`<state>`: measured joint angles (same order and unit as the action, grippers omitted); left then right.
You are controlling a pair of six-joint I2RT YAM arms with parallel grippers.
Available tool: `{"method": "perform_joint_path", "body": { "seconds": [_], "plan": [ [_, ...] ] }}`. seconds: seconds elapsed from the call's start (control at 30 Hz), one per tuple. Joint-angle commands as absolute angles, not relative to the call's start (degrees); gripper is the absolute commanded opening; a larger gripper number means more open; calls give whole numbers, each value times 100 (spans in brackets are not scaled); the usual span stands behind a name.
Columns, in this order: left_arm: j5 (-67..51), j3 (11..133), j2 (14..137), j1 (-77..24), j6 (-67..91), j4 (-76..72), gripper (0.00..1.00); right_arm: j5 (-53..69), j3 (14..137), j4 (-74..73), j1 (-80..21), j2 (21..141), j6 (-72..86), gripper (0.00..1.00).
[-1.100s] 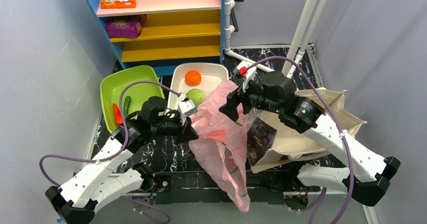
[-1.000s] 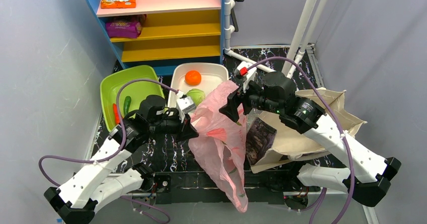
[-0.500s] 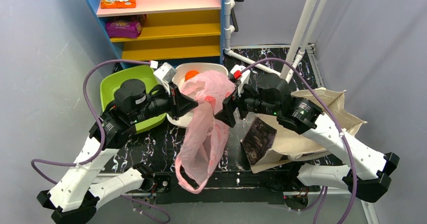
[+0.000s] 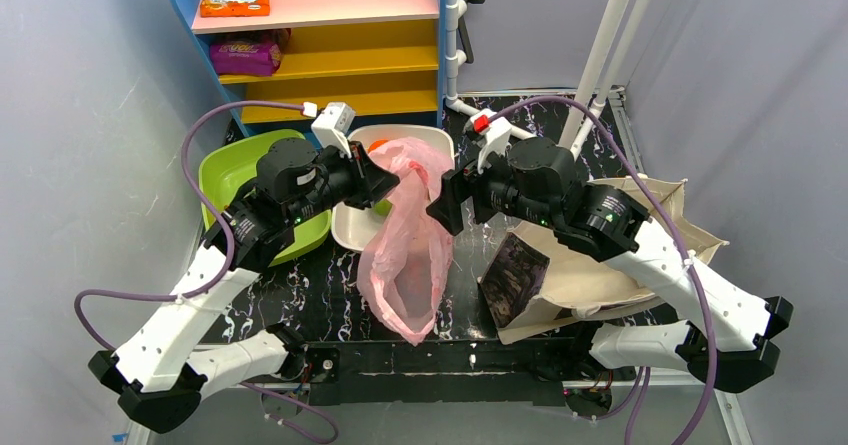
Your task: Place the food into the grocery bag and tie it
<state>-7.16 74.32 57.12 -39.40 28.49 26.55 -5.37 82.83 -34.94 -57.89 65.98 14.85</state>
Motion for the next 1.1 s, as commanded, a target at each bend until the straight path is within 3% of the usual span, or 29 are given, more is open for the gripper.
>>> {"method": "perform_joint_path", "body": {
  "seconds": [0.0, 0.33, 0.4, 0.47, 0.57, 0.67, 0.73, 0.77, 0.9, 1.07],
  "plan": [
    [-484, 7693, 5765, -3963, 3132, 2141, 0, -1191, 8571, -3800, -5823, 6651, 2124, 100],
    [-647, 7783, 5839, -3958, 3124, 1942, 0, -1204, 8418, -3868, -5827, 7154, 2530, 100],
    [-710, 7714, 5778, -3961, 3080, 1837, 0, -1276, 8481, -3914, -5827, 7241, 2545, 94],
    [-738, 7669, 5722, -3960, 3047, 1751, 0, -1280, 8511, -3951, -5832, 7304, 2540, 87],
    [-734, 7658, 5703, -3962, 2986, 1710, 0, -1145, 8564, -4020, -5827, 7417, 2512, 65],
    [-731, 7638, 5690, -3963, 2939, 1656, 0, -1104, 8724, -4198, -5827, 7498, 2478, 35],
    [-730, 7596, 5695, -3957, 2915, 1608, 0, -1188, 8846, -4329, -5827, 7521, 2441, 6],
    [-729, 7580, 5681, -3961, 2903, 1589, 0, -1277, 8925, -4414, -5827, 7531, 2431, 1],
    [-717, 7585, 5673, -3956, 2823, 1592, 1, -1863, 9332, -4805, -5827, 7608, 2357, 1],
    [-648, 7667, 5652, -3964, 2689, 1720, 27, -2582, 9791, -5199, -5828, 7676, 2105, 1]
  ]
}}
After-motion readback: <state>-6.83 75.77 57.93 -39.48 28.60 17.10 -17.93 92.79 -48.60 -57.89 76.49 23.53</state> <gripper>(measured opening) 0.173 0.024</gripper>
